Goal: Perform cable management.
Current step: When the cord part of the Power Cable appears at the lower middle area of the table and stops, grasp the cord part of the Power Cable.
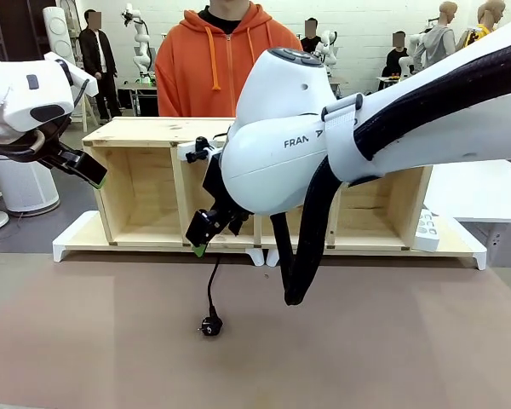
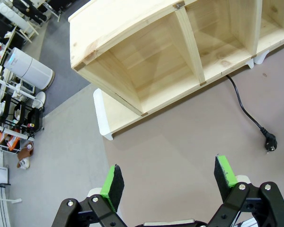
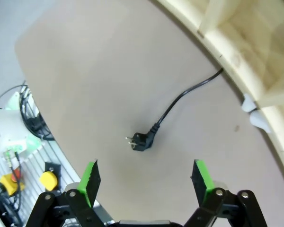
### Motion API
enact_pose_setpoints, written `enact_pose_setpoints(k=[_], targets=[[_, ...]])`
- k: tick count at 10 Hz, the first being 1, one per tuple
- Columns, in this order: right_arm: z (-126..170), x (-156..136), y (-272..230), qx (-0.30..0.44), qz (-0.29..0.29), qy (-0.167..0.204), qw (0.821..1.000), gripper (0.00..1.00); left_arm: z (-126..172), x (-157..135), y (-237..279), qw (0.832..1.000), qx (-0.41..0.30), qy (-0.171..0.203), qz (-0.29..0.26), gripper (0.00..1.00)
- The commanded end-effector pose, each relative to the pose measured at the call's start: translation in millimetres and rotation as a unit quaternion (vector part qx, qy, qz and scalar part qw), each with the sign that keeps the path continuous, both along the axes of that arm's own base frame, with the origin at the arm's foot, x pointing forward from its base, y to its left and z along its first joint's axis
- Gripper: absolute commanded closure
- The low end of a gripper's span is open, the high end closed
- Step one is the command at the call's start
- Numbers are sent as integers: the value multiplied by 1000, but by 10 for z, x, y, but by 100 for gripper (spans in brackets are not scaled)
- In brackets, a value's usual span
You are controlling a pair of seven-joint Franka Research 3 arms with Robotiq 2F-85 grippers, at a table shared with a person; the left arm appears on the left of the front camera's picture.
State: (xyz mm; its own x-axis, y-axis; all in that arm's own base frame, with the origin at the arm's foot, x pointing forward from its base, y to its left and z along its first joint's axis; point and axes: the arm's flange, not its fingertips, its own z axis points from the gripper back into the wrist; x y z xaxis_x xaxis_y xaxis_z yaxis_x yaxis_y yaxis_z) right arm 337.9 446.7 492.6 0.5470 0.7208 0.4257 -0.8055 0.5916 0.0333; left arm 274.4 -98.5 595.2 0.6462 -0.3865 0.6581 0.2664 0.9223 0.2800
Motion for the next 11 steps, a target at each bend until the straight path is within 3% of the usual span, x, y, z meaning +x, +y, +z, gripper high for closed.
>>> enact_pose_setpoints(k=[1, 3, 11], targets=[[-104, 33, 52, -8, -37, 15, 999, 0, 0, 24, -10, 1000, -1, -5, -1, 0], [-145, 64, 63, -32, -82, 14, 996, 0, 0, 24, -10, 1000, -1, -5, -1, 0], [-182, 67, -24, -25, -69, 15, 997, 0, 0, 24, -10, 1000, -1, -5, -1, 0]])
